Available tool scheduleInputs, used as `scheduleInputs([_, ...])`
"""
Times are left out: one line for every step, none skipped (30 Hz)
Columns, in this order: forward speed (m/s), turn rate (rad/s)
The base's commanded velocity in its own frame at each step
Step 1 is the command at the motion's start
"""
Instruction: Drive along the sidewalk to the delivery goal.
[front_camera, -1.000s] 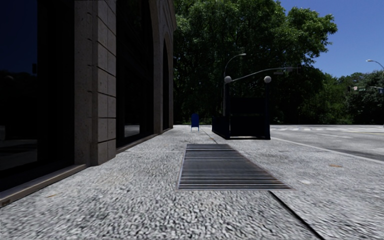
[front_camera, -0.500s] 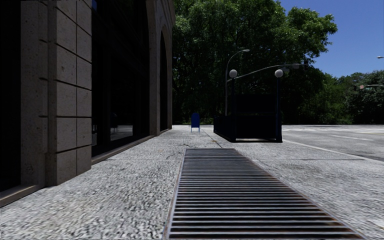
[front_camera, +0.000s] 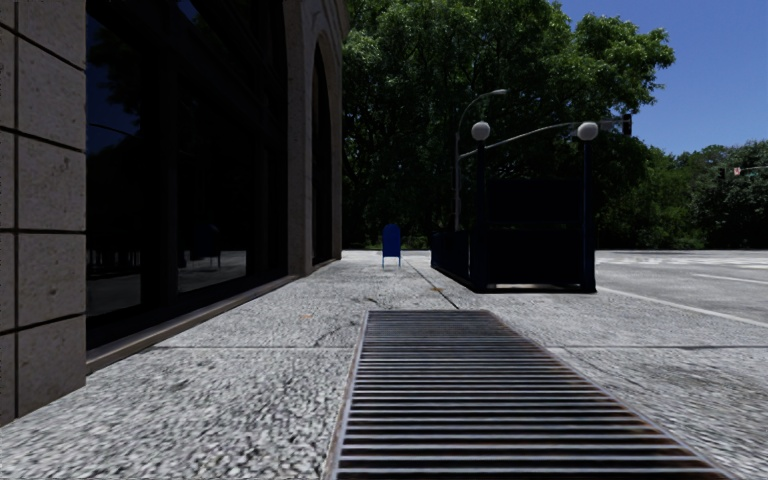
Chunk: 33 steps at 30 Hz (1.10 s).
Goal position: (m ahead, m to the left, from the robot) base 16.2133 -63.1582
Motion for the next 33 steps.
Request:
scheduleInputs([2.00, 0.00])
scheduleInputs([2.00, 0.00])
scheduleInputs([2.00, 0.00])
scheduleInputs([2.00, 0.00])
scheduleInputs([2.00, 0.00])
scheduleInputs([2.00, 0.00])
scheduleInputs([2.00, 0.00])
scheduleInputs([2.00, 0.00])
scheduleInputs([2.00, 0.00])
scheduleInputs([2.00, 0.00])
scheduleInputs([2.00, 0.00])
scheduleInputs([2.00, 0.00])
scheduleInputs([2.00, 0.00])
scheduleInputs([2.00, 0.00])
scheduleInputs([2.00, 0.00])
scheduleInputs([2.00, 0.00])
scheduleInputs([2.00, 0.00])
scheduleInputs([2.00, 0.00])
scheduleInputs([2.00, 0.00])
scheduleInputs([2.00, 0.00])
scheduleInputs([2.00, 0.00])
scheduleInputs([2.00, 0.00])
scheduleInputs([2.00, 0.00])
scheduleInputs([2.00, 0.00])
scheduleInputs([2.00, 0.00])
scheduleInputs([2.00, 0.00])
scheduleInputs([2.00, 0.00])
scheduleInputs([2.00, 0.00])
scheduleInputs([2.00, 0.00])
scheduleInputs([2.00, 0.00])
scheduleInputs([2.00, 0.00])
scheduleInputs([2.00, 0.00])
scheduleInputs([2.00, 0.00])
